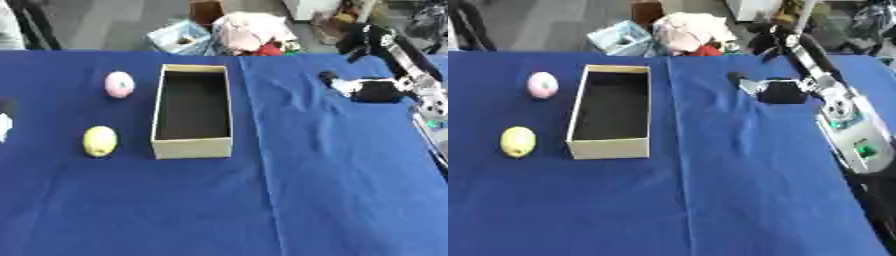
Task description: Pick up objects on the table and place them in the box.
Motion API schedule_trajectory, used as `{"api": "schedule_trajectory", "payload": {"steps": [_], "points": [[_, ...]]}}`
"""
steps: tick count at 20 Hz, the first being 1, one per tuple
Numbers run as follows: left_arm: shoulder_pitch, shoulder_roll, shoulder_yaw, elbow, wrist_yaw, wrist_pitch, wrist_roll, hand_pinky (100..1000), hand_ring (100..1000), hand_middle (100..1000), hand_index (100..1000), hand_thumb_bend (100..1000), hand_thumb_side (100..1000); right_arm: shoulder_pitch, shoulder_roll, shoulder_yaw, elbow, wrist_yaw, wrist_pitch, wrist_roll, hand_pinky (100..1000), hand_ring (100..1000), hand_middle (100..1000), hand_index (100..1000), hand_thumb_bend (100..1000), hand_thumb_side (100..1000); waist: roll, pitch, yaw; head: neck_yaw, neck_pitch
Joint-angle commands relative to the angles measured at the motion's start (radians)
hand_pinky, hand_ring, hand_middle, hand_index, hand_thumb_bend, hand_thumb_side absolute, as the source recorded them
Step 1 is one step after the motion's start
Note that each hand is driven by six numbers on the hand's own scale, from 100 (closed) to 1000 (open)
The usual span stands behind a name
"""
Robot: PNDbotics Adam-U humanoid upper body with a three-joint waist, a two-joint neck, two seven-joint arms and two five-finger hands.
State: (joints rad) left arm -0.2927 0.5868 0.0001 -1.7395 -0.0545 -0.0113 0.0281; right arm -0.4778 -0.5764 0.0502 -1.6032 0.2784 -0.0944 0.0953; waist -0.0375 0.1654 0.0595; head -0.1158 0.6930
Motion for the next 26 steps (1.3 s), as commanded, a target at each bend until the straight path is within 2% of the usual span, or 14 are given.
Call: {"api": "schedule_trajectory", "payload": {"steps": [1,5,11,16,21,26], "points": [[-0.024,0.085,-0.017,-0.01,-0.018,0.001,-0.036,500,505,478,663,315,100,-0.015,-0.018,-0.005,-0.014,-0.005,-0.002,0.005,626,695,657,874,422,282,0.006,-0.017,-0.005,0.006,0.0],[-0.047,0.164,-0.054,-0.006,-0.043,0.003,-0.105,511,511,483,666,335,100,-0.017,-0.019,-0.003,-0.013,-0.005,-0.002,0.006,626,695,657,874,421,283,0.01,-0.018,-0.01,0.009,0.002],[-0.105,0.29,-0.135,0.014,-0.098,0.006,-0.265,531,517,489,665,332,100,-0.021,-0.02,0.001,-0.011,-0.004,-0.004,0.012,626,695,657,874,420,283,0.015,-0.019,-0.018,0.011,0.002],[-0.193,0.365,-0.243,0.076,-0.14,-0.011,-0.424,556,527,494,662,302,100,-0.026,-0.02,0.008,-0.01,-0.004,-0.007,0.018,627,695,657,875,420,284,0.02,-0.021,-0.027,0.017,0.004],[-0.287,0.363,-0.328,0.17,-0.184,-0.045,-0.553,570,534,499,663,311,100,-0.029,-0.02,0.012,-0.008,-0.004,-0.008,0.023,626,695,657,875,419,286,0.025,-0.022,-0.037,0.022,0.008],[-0.37,0.287,-0.384,0.3,-0.252,-0.091,-0.639,578,540,504,666,312,100,-0.032,-0.018,0.014,-0.007,-0.005,-0.009,0.025,626,695,657,875,418,287,0.027,-0.022,-0.044,0.022,0.012]]}}
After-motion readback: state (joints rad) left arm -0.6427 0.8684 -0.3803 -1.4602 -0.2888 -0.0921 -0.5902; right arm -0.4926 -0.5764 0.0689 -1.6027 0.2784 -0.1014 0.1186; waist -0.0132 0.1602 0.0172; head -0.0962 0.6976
